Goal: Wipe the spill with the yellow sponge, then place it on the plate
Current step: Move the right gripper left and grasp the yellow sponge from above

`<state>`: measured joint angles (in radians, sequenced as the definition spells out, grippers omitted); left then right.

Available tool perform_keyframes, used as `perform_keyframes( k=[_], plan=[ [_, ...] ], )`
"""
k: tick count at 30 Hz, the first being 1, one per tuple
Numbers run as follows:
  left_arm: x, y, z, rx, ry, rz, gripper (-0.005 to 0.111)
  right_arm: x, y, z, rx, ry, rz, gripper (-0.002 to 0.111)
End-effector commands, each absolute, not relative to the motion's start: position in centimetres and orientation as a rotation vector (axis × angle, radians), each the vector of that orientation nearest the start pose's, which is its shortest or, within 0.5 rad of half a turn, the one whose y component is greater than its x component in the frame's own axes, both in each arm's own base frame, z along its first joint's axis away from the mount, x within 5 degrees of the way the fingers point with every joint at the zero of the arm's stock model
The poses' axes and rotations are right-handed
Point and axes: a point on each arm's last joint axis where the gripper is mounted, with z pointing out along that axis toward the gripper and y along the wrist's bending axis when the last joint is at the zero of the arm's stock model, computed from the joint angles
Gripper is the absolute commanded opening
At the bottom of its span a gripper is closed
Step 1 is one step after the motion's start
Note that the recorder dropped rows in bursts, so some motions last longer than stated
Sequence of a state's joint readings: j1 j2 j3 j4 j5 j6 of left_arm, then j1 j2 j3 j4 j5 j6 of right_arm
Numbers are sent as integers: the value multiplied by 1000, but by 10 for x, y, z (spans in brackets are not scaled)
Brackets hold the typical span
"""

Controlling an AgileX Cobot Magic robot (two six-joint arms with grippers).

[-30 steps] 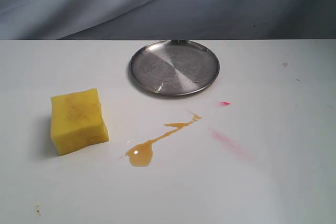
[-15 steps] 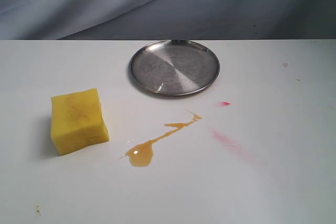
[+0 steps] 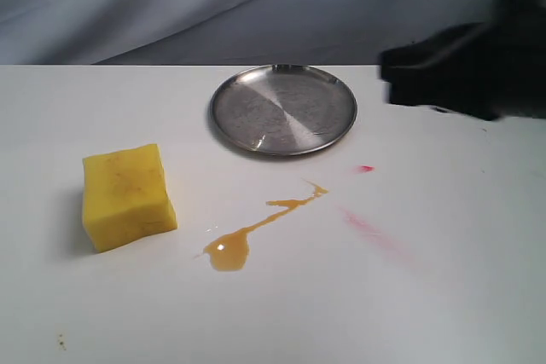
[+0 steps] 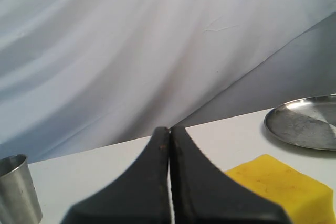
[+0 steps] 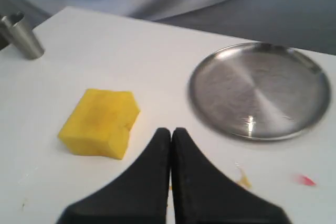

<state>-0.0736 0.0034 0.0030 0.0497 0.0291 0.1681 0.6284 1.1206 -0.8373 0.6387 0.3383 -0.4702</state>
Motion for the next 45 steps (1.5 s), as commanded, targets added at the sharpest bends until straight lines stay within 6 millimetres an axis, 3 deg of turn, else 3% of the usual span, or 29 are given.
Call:
perform_keyframes(
  k=[1, 5, 6, 10, 14, 16, 22, 25, 33, 37, 39, 43, 45],
  plan=[
    [56, -4, 211, 203, 1494, 107, 0, 218, 237, 318, -895, 2049, 699, 0],
    [56, -4, 211, 203, 1494, 107, 0, 243, 294, 299, -1064, 2123, 708, 0],
    [56, -4, 211, 203, 1494, 107, 0, 254, 319, 285, -1164, 2173, 710, 0],
    [56, -4, 211, 203, 1494, 107, 0, 272, 356, 259, -1300, 2258, 668, 0],
    [56, -4, 211, 203, 1494, 107, 0, 286, 386, 242, -1355, 2323, 512, 3],
    [56, -4, 211, 203, 1494, 107, 0, 293, 395, 237, -1343, 2358, 512, 10],
    [56, -4, 211, 203, 1494, 107, 0, 307, 418, 218, -1268, 2430, 577, 58],
    [56, -4, 211, 203, 1494, 107, 0, 315, 427, 202, -1249, 2419, 589, 67],
    [56, -4, 211, 203, 1494, 107, 0, 318, 441, 155, -1170, 2491, 702, 67],
    [56, -4, 211, 203, 1494, 107, 0, 316, 445, 122, -1150, 2575, 748, 64],
    [56, -4, 211, 203, 1494, 107, 0, 316, 444, 118, -1132, 2594, 742, 48],
    [56, -4, 211, 203, 1494, 107, 0, 315, 443, 121, -1150, 2600, 733, 2],
    [56, -4, 211, 203, 1494, 107, 0, 313, 442, 129, -1162, 2597, 735, 0]
  ],
)
